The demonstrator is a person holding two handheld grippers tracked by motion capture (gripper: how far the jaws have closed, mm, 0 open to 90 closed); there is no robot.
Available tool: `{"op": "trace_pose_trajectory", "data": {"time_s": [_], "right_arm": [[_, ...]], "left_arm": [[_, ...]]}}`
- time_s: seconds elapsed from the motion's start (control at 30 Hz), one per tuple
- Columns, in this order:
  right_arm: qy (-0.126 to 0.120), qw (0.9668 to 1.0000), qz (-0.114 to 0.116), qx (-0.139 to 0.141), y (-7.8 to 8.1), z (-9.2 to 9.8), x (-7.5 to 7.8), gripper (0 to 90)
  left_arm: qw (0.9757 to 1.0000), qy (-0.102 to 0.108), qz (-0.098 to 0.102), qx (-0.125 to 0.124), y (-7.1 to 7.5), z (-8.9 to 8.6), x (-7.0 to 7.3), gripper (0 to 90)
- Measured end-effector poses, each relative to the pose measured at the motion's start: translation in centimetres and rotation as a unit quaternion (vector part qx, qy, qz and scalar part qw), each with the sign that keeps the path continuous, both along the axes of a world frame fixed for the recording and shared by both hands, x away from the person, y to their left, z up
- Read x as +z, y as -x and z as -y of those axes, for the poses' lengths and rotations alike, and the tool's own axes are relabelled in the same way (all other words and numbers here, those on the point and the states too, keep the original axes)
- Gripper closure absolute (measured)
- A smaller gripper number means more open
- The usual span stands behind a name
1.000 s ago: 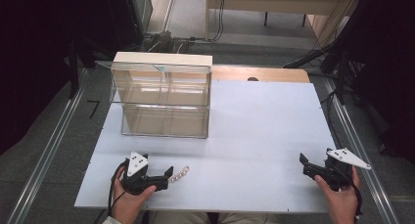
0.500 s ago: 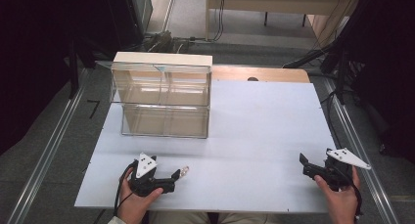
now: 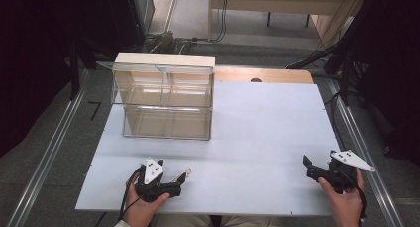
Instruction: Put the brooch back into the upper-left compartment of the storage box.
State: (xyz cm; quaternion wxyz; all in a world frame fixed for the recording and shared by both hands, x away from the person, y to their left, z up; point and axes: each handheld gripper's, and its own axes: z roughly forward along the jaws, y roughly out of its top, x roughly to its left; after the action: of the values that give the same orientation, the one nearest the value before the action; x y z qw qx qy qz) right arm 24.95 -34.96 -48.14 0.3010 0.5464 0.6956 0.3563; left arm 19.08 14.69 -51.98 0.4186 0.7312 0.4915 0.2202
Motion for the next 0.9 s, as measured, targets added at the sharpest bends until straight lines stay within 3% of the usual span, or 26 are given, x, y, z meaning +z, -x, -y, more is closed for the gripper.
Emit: {"op": "trace_pose_trajectory", "data": {"time_s": [0.17,0.43,0.9], "right_arm": [[-0.001,1.0000,0.002,0.001,0.0,0.1,0.0,4.4],[0.000,1.0000,0.001,0.000,0.0,0.2,0.0,4.4],[0.000,1.0000,0.001,-0.001,0.0,0.2,0.0,4.4]], "left_arm": [[0.9999,-0.008,-0.007,-0.007,0.1,0.7,-0.3,12.4],[0.9998,-0.018,-0.012,-0.002,0.3,1.2,-0.6,20.9],[0.9991,-0.040,0.013,0.004,1.0,2.0,-1.1,40.4]]}}
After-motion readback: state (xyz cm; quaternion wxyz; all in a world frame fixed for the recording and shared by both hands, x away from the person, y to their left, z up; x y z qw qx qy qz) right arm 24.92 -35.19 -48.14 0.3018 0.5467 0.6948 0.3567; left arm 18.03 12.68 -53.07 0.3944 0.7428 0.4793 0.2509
